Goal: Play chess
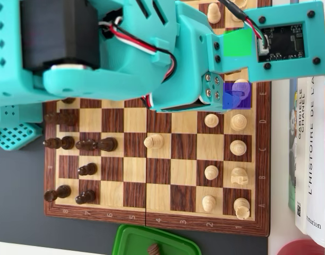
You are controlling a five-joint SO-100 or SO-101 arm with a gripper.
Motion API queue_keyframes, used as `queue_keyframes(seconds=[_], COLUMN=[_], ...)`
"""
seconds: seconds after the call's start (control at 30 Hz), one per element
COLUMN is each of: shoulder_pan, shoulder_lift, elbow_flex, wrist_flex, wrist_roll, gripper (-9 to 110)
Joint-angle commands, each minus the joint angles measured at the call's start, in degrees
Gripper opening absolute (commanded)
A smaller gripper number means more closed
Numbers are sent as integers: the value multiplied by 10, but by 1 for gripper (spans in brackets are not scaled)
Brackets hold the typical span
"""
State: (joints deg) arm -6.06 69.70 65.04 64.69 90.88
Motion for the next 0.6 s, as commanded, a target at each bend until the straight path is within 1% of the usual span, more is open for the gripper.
queue_keyframes(seconds=[0.0,0.17,0.57], shoulder_pan=[-1,4,-7], shoulder_lift=[-9,-33,-40], elbow_flex=[-49,-80,-75], wrist_flex=[-4,-2,-2], wrist_roll=[6,4,5], gripper=[14,14,14])
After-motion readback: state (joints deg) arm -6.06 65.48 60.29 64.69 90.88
